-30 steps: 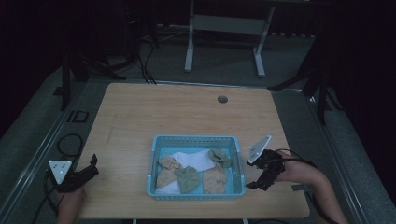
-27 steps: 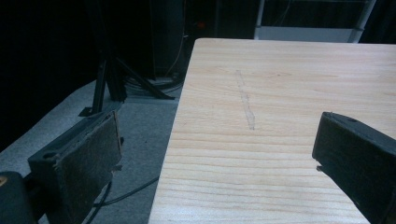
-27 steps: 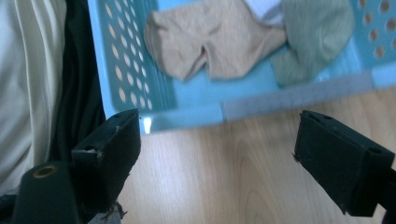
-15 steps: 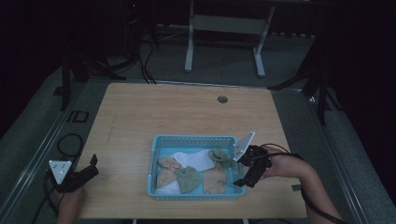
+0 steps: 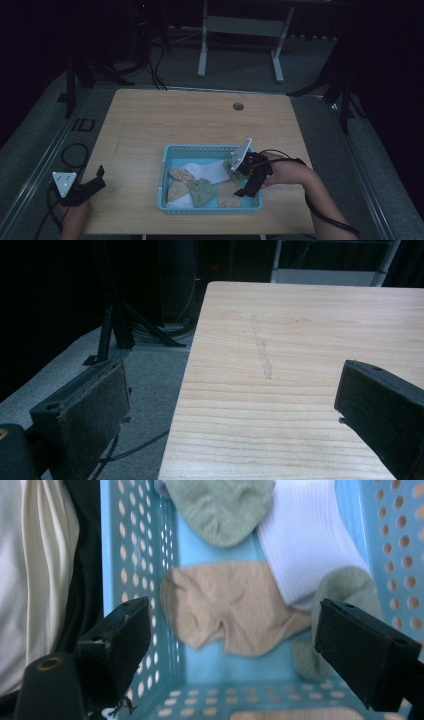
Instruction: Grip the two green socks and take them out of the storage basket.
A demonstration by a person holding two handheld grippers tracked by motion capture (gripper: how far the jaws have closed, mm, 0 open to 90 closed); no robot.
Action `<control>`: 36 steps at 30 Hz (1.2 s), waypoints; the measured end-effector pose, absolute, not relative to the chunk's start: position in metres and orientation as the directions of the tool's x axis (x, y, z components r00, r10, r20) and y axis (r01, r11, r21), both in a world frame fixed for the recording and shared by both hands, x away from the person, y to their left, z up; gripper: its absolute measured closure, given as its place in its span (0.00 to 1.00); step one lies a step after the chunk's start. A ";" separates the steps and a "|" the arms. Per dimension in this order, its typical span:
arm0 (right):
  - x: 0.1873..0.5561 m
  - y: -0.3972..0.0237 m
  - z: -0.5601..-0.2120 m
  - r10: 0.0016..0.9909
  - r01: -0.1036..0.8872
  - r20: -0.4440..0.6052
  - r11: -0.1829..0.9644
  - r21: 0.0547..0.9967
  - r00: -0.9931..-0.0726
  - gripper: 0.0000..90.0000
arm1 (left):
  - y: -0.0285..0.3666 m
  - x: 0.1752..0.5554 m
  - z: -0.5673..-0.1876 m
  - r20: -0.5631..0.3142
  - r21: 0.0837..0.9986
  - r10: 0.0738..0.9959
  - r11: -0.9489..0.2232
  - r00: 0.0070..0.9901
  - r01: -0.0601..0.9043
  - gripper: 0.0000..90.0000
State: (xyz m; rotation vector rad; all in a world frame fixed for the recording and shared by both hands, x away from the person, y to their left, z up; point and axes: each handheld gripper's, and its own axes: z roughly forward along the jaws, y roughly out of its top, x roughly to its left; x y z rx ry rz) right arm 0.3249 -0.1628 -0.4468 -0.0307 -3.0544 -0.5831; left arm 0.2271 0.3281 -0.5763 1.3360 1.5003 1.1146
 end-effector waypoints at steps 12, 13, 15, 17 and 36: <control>0.327 -0.127 -0.452 -0.041 -0.025 0.036 0.931 0.364 -0.999 0.17 | 0.328 0.227 -0.576 -0.021 0.963 0.995 0.046 -0.097 0.267 0.01; 0.328 -0.123 -0.453 -0.052 -0.035 0.036 0.931 0.363 -0.998 0.17 | 0.329 0.227 -0.576 -0.022 0.963 0.995 0.047 -0.097 0.267 0.01; 0.328 -0.116 -0.455 -0.067 -0.049 0.036 0.932 0.360 -0.997 0.17 | 0.329 0.227 -0.576 -0.023 0.963 0.995 0.048 -0.097 0.267 0.01; 0.328 -0.109 -0.457 -0.080 -0.061 0.038 0.932 0.357 -0.996 0.17 | 0.329 0.227 -0.576 -0.024 0.963 0.995 0.049 -0.096 0.266 0.01; 0.330 -0.060 -0.491 -0.147 -0.121 0.060 0.944 0.308 -0.987 0.19 | 0.329 0.226 -0.576 -0.030 0.963 0.995 0.053 -0.093 0.264 0.01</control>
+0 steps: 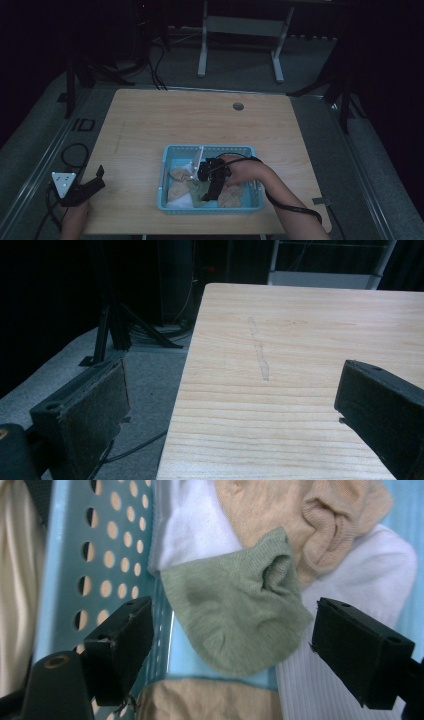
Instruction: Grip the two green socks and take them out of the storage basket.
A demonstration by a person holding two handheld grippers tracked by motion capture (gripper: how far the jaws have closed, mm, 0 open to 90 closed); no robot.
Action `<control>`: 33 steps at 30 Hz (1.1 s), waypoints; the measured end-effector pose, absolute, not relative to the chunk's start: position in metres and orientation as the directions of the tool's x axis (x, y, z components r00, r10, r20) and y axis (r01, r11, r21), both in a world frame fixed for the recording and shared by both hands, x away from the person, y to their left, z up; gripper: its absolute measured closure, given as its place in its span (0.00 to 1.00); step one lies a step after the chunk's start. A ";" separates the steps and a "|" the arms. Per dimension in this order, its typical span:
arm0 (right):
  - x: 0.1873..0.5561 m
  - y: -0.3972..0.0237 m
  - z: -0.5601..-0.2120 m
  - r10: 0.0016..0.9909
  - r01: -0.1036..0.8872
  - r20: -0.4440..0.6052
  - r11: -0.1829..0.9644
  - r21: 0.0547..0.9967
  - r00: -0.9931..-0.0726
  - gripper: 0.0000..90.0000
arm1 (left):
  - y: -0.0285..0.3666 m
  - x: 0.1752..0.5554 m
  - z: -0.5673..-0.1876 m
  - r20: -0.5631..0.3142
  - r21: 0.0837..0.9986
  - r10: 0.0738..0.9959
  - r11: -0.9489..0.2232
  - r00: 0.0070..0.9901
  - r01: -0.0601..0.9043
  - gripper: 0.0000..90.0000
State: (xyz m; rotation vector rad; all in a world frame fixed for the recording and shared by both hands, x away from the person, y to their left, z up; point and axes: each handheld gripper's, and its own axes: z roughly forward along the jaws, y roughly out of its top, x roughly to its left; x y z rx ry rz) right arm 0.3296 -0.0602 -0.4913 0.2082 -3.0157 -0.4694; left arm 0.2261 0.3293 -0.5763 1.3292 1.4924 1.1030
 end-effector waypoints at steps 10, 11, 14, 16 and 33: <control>0.333 -0.056 -0.508 -0.138 -0.109 0.083 0.952 0.286 -0.987 0.20 | 0.329 0.226 -0.576 -0.028 0.963 0.995 0.051 -0.093 0.265 0.01; 0.333 -0.056 -0.509 -0.133 -0.105 0.082 0.953 0.283 -0.988 0.20 | 0.329 0.226 -0.576 -0.027 0.963 0.995 0.051 -0.093 0.265 0.01; 0.332 -0.055 -0.513 -0.124 -0.101 0.073 0.961 0.256 -0.990 0.20 | 0.329 0.226 -0.576 -0.026 0.963 0.995 0.050 -0.094 0.265 0.01; 0.331 -0.053 -0.516 -0.124 -0.106 0.065 0.966 0.236 -0.990 0.22 | 0.329 0.226 -0.576 -0.025 0.963 0.995 0.049 -0.093 0.265 0.01; 0.324 -0.046 -0.499 -0.109 -0.114 -0.035 0.971 0.210 -0.993 0.92 | 0.329 0.227 -0.576 -0.021 0.962 0.995 0.047 -0.097 0.268 0.01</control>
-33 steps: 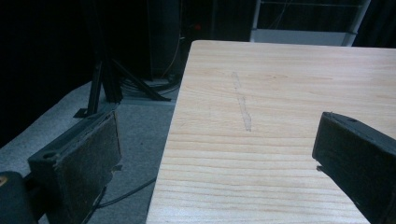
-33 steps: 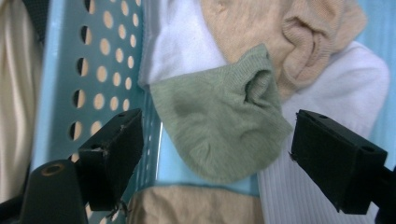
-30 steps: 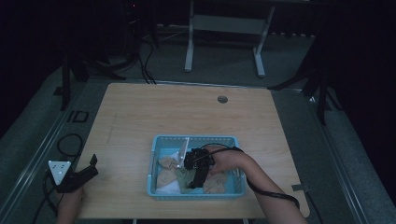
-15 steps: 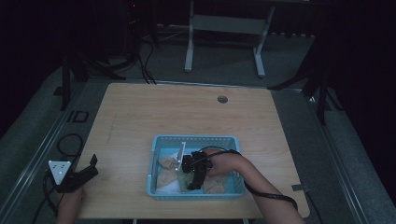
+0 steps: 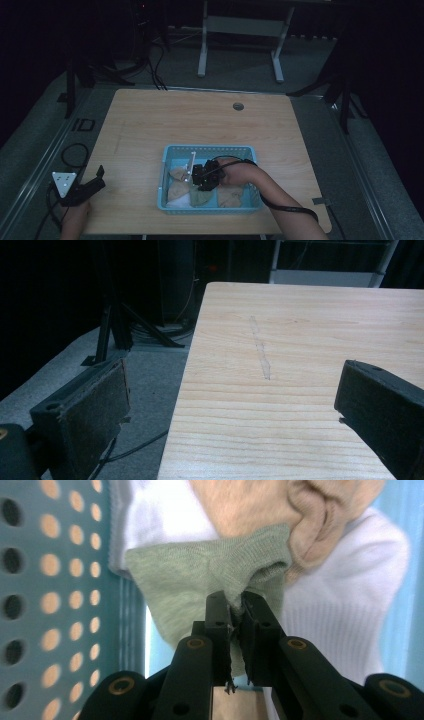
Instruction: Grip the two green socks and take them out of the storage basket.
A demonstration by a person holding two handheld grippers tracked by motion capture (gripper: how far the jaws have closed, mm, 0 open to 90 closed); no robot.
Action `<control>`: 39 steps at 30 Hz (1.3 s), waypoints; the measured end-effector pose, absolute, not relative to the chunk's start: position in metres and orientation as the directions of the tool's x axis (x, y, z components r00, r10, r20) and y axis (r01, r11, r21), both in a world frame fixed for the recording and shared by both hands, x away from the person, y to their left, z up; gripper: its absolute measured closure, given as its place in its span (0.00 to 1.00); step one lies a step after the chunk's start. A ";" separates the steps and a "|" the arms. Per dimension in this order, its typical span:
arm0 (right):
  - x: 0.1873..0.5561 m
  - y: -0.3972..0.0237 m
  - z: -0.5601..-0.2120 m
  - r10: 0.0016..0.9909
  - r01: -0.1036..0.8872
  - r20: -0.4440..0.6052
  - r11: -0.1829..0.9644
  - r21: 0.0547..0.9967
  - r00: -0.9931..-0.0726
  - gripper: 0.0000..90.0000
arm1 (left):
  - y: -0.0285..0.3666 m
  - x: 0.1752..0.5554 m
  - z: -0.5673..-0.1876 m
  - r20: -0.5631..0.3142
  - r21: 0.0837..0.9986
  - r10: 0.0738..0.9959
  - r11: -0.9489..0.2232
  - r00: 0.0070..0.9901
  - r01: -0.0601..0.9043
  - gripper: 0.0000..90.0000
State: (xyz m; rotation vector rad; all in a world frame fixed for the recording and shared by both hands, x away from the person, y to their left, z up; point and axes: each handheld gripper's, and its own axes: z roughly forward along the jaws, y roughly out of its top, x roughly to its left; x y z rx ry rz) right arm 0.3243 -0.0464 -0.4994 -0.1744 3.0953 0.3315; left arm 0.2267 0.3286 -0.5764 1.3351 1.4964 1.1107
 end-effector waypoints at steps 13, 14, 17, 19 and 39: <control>0.323 -0.061 -0.443 -0.113 -0.134 -0.099 0.959 0.249 -0.989 0.93 | 0.329 0.227 -0.576 -0.023 0.963 0.995 0.048 -0.099 0.266 0.01; 0.323 -0.063 -0.438 -0.105 -0.129 -0.102 0.957 0.260 -0.989 0.93 | 0.329 0.227 -0.576 -0.023 0.963 0.995 0.049 -0.100 0.266 0.01; 0.323 -0.065 -0.434 -0.109 -0.133 -0.103 0.954 0.270 -0.989 0.93 | 0.328 0.227 -0.576 -0.022 0.963 0.995 0.049 -0.100 0.266 0.01; 0.324 -0.075 -0.417 -0.084 -0.120 -0.129 0.945 0.303 -0.988 0.93 | 0.328 0.227 -0.576 -0.023 0.963 0.995 0.049 -0.100 0.267 0.01; 0.322 -0.136 -0.355 0.022 -0.056 -0.195 0.922 0.384 -0.980 0.93 | 0.328 0.227 -0.576 -0.020 0.961 0.994 0.048 -0.106 0.272 0.01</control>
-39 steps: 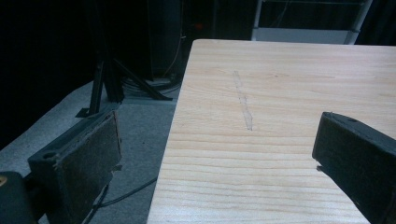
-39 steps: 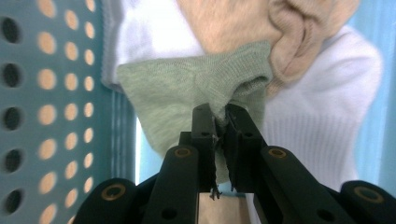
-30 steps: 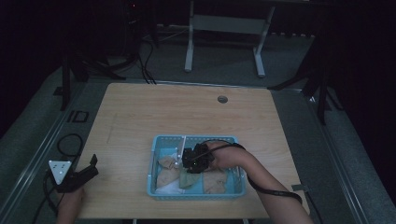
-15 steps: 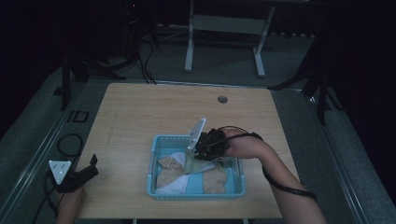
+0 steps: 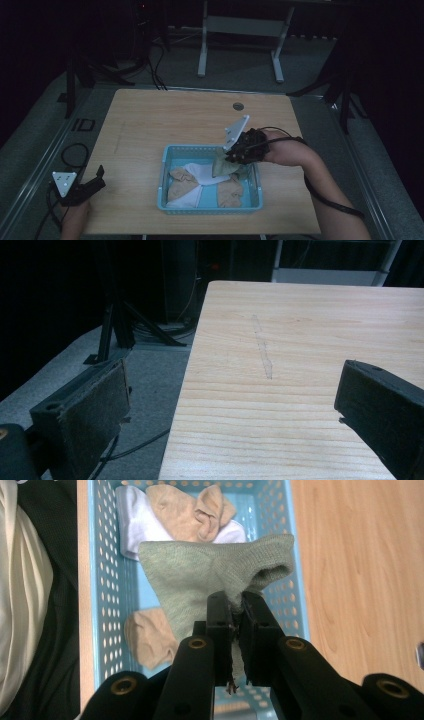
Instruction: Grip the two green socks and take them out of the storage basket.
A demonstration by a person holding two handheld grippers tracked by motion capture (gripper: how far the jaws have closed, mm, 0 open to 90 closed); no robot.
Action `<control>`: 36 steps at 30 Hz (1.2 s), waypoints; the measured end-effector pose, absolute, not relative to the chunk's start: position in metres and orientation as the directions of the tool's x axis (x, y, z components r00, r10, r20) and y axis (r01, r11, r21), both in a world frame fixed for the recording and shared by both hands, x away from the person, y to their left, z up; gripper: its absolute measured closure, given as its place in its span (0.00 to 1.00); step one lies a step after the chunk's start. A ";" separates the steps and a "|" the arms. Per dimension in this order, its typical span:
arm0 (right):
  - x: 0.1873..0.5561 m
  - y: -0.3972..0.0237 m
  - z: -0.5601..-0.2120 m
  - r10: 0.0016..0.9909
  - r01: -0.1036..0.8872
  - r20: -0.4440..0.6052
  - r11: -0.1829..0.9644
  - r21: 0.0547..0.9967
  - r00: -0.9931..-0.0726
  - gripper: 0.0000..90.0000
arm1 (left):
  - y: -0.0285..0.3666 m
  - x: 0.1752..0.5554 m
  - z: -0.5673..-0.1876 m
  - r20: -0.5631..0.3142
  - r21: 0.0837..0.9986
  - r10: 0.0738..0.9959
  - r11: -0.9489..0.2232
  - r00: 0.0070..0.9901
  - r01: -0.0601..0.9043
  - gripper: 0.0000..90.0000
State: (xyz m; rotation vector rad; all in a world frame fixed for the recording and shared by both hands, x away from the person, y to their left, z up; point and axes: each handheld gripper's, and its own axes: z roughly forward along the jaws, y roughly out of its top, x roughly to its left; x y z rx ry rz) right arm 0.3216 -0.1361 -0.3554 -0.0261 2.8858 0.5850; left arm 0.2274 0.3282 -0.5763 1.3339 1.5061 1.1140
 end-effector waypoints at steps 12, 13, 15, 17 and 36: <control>0.313 -0.194 -0.339 0.125 0.024 -0.205 0.900 0.436 -0.971 0.93 | 0.328 0.227 -0.576 -0.016 0.959 0.994 0.045 -0.107 0.279 0.01; 0.312 -0.199 -0.338 0.131 0.029 -0.208 0.900 0.434 -0.969 0.93 | 0.328 0.227 -0.576 -0.016 0.959 0.994 0.045 -0.108 0.279 0.01; 0.310 -0.213 -0.337 0.155 0.051 -0.208 0.899 0.434 -0.966 0.93 | 0.328 0.227 -0.576 -0.016 0.959 0.994 0.046 -0.108 0.280 0.01; 0.309 -0.223 -0.338 0.177 0.071 -0.209 0.897 0.436 -0.962 0.93 | 0.328 0.227 -0.576 -0.018 0.959 0.994 0.048 -0.109 0.280 0.01; 0.285 -0.308 -0.354 0.334 0.232 -0.185 0.877 0.421 -0.924 0.93 | 0.328 0.228 -0.576 -0.010 0.957 0.994 0.042 -0.112 0.287 0.01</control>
